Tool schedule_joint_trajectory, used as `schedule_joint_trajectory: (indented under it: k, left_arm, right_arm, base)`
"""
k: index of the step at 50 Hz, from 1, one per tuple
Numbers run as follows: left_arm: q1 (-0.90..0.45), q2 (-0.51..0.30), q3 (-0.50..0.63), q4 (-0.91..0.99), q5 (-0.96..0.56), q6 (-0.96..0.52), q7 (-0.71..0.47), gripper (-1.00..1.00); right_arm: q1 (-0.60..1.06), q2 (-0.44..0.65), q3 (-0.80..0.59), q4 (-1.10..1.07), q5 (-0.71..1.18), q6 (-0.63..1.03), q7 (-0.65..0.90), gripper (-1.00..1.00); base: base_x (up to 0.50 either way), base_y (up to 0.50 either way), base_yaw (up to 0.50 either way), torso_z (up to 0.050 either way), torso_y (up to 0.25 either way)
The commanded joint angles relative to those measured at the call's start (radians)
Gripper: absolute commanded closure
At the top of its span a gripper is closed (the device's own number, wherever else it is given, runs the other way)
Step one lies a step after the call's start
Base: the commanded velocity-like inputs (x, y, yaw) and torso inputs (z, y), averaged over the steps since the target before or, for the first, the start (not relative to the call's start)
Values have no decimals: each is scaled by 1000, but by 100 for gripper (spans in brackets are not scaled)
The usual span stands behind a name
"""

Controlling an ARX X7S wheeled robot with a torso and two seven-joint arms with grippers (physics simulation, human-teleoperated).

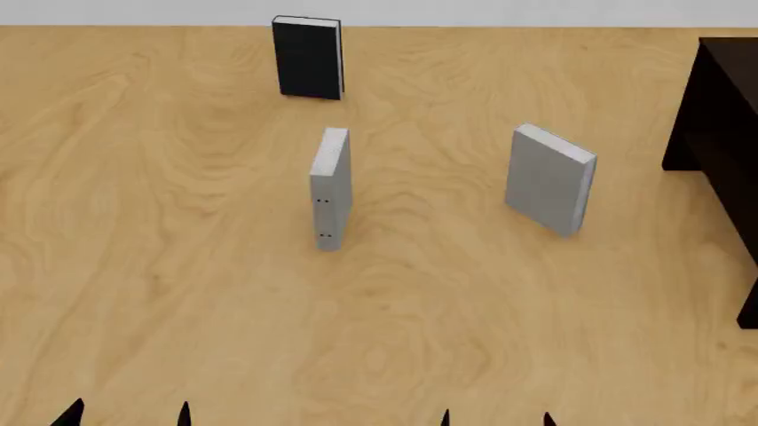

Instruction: Pick up the book on the right and place it on the cabinet shelf.

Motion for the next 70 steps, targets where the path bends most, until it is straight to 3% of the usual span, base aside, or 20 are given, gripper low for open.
schedule_joint_trajectory:
  k: [1, 14, 27, 36, 41, 44, 58, 70]
  left_arm:
    - [0, -16, 19, -4, -16, 5, -19, -100]
    - [2, -53, 57, 14, -49, -11, -56, -100]
    - [16, -94, 68, 327, -99, -331, -94, -100]
    - [120, -144, -14, 591, -182, -469, -102, -100]
    - [197, -169, -19, 639, -192, -409, -76, -100]
    - [219, -158, -58, 667, -259, -450, -74, -100]
    - [296, -172, -35, 648, -258, -336, -42, -100]
    - [297, -181, -19, 664, -285, -348, -40, -100]
  right_arm:
    - [-2, 30, -33, -14, 30, 11, 0, -100]
    - [-28, 57, -65, -38, 50, 11, 74, -100]
    - [44, 96, -44, -380, 77, 466, 141, -100]
    - [114, 142, -20, -551, 128, 647, 132, -100]
    - [165, 157, 20, -606, 158, 737, 137, -100]
    - [202, 172, 43, -642, 181, 798, 131, -100]
    - [385, 261, 91, -740, 249, 1041, 94, -100]
    - [433, 277, 102, -725, 278, 1061, 69, -100]
  base:
    - [0, 0, 0, 0, 0]
    - [0, 0, 0, 0, 0]
    - [0, 0, 0, 0, 0]
    - [0, 0, 0, 0, 0]
    - [0, 0, 0, 0, 0]
    - [0, 0, 0, 0, 0]
    - [0, 0, 0, 0, 0]
    - [3, -13, 0, 0, 0]
